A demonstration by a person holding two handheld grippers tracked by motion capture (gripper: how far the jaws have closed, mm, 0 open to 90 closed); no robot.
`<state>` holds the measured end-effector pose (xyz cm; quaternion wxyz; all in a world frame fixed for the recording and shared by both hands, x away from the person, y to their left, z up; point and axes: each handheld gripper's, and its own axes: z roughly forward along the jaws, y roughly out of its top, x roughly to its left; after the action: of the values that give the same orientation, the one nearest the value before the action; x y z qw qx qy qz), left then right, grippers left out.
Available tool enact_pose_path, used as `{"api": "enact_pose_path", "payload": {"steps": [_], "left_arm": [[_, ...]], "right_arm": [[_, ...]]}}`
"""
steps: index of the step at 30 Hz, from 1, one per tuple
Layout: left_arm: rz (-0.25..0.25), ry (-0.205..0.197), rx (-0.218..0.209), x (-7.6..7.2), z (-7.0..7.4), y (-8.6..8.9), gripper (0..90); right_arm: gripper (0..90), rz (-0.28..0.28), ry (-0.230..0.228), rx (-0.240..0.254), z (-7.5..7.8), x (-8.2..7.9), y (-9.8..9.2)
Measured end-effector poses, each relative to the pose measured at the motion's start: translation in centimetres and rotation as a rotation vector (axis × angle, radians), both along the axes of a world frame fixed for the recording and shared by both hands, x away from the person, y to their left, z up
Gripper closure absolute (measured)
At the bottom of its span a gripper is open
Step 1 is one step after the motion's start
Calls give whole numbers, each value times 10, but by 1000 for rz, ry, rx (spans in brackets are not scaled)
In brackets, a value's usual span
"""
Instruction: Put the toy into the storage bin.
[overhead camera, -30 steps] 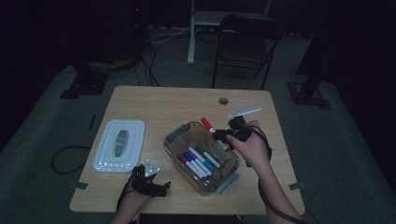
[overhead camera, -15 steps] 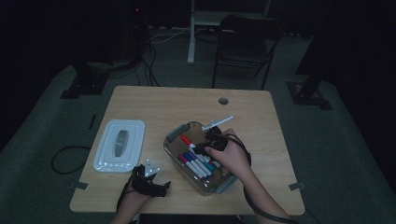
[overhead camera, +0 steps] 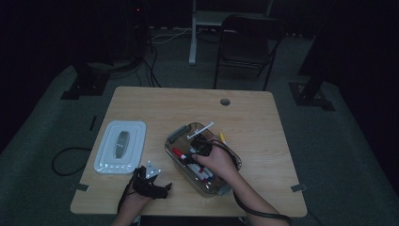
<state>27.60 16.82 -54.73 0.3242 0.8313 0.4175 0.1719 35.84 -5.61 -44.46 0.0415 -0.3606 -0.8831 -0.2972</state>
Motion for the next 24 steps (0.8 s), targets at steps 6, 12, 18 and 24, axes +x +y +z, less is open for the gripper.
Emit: {"api": "enact_pose_path", "payload": {"steps": [6, 12, 18, 24], "left_arm": [[0, -1, 1, 0, 0, 0, 6], [1, -1, -1, 0, 0, 0, 6], [1, -1, 0, 0, 0, 0, 6], [-1, 0, 1, 0, 0, 0, 6]], "right_arm": [[765, 20, 49, -38, -14, 1, 6], [764, 32, 95, -97, -29, 5, 13], [718, 34, 109, -124, -32, 6, 15], [617, 28, -14, -17, -9, 5, -1]]}}
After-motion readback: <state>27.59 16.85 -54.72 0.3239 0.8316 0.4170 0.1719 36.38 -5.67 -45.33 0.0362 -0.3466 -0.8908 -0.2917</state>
